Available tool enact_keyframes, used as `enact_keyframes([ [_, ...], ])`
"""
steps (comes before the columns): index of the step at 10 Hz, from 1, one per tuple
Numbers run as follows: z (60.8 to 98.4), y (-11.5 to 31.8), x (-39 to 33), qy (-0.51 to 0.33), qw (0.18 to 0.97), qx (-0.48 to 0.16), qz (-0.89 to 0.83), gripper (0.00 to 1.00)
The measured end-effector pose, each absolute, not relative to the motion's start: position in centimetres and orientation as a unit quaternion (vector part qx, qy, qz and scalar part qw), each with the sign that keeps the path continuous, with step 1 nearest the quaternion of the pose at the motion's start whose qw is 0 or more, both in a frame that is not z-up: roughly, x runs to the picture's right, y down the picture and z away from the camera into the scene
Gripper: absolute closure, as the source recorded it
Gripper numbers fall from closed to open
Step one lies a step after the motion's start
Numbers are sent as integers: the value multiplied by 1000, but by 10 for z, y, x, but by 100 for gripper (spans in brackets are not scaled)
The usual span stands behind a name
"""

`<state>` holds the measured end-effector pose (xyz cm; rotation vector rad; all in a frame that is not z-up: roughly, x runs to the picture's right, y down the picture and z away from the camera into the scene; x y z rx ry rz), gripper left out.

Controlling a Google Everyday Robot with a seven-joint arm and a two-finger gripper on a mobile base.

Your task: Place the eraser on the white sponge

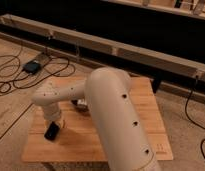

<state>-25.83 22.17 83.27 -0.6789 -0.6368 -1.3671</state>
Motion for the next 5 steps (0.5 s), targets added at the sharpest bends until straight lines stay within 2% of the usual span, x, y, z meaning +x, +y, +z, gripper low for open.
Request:
enact_keyframes([
  [3, 825, 208, -262, -286, 675, -287, -617, 100],
  [5, 806, 188, -265, -302, 673, -266, -620, 100],
])
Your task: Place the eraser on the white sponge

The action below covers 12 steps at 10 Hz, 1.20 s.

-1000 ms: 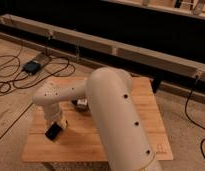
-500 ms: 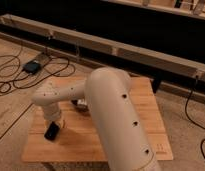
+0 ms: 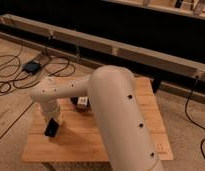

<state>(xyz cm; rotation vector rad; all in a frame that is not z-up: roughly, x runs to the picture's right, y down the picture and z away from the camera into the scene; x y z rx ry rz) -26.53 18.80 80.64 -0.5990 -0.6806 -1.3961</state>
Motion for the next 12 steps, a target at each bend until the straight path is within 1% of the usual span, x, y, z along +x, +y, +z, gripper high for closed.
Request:
enact_keyframes([
  [3, 780, 159, -255, -319, 674, -251, -618, 100],
  [6, 755, 123, -219, -317, 674, -241, -622, 100],
  [9, 734, 106, -183, -314, 679, -232, -622, 100],
  [12, 720, 105, -129, -297, 702, -236, -602, 100],
])
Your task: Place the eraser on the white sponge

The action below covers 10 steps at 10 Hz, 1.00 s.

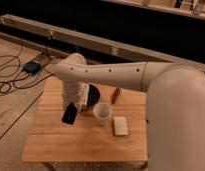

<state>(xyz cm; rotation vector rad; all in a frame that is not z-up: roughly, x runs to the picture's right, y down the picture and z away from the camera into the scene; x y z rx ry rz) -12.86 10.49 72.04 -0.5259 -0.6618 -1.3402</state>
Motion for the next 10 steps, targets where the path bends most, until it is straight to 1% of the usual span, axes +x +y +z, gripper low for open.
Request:
enact_keyframes([
  [4, 705, 116, -56, -271, 746, -242, -558, 100],
  [8, 697, 147, 16, -247, 784, -268, -503, 100],
  [10, 696, 158, 37, -239, 795, -276, -484, 100],
])
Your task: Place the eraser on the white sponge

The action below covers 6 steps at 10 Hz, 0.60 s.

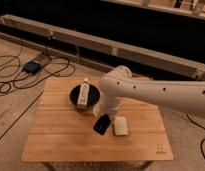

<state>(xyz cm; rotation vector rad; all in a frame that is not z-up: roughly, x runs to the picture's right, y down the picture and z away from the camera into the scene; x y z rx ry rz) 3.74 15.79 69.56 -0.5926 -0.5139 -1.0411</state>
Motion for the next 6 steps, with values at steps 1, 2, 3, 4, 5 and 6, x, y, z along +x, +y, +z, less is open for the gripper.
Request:
enact_keyframes([
  [1, 695, 165, 53, -233, 803, -281, -470, 100],
  [2, 695, 171, 65, -228, 809, -286, -460, 100],
  [3, 695, 175, 74, -225, 813, -289, -453, 100],
  [4, 699, 180, 84, -219, 815, -294, -448, 100],
  [5, 705, 182, 92, -214, 816, -296, -447, 100],
  [6, 712, 184, 96, -210, 816, -296, -449, 100],
])
